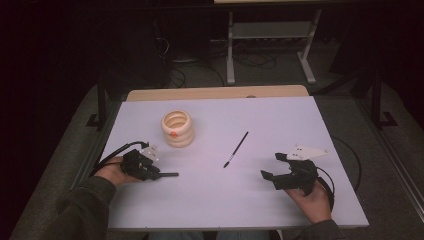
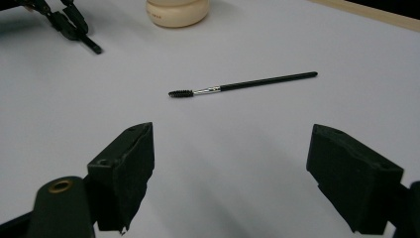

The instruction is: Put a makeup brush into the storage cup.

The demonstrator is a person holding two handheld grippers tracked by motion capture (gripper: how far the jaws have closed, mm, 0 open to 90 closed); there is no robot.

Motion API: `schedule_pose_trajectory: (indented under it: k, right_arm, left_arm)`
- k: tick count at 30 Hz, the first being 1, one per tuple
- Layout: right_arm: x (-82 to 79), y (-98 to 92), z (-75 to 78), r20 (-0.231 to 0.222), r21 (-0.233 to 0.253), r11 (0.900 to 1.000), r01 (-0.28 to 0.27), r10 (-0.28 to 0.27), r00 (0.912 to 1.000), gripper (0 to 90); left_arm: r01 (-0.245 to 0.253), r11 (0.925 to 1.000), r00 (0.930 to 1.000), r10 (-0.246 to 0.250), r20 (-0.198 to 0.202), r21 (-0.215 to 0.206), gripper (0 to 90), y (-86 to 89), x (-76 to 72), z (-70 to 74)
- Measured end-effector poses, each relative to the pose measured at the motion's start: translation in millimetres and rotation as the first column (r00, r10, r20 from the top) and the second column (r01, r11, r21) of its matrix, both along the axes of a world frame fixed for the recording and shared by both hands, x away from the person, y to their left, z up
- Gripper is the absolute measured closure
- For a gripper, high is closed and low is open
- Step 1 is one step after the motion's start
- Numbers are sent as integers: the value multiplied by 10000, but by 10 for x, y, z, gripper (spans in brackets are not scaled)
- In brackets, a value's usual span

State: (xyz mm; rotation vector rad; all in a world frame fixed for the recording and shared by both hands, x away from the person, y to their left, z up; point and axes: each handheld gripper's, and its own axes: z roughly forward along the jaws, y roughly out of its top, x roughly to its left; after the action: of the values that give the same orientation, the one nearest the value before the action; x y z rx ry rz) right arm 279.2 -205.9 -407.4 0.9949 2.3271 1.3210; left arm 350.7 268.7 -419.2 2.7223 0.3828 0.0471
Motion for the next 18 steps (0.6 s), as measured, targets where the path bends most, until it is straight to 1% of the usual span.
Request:
schedule_pose_trajectory:
  k: [2,5,9,10,12,16,18]
  right_arm:
    - [4,-5,-9,-58,34,10000,4,-4,10000,175]
    - [14,-1,-23,-166,14,10000,-17,17,9999,176]
    - [13,24,-24,-154,-56,10000,-66,65,9999,178]
    - [10,28,-22,-191,-39,10000,-52,51,9998,178]
    - [11,25,-24,-174,-37,10000,-43,42,9998,178]
    - [18,17,-36,-235,-10,10000,-38,38,9997,178]
    - [18,21,-37,-206,-28,10000,-64,63,9998,179]
  left_arm:
    - [-192,9998,9996,190,-207,-96,793,6,18,-4]
    - [-209,9997,9998,210,-64,129,796,-20,1,6]
    - [-346,9986,9993,339,174,394,798,-62,-34,18]
    - [-445,9983,9989,440,137,381,798,-63,-36,18]
    - [-503,9975,9987,500,73,494,798,-52,-25,30]
    - [-703,9957,9975,698,101,612,799,-7,-16,37]
    - [-856,9947,9963,848,163,571,799,5,-21,34]
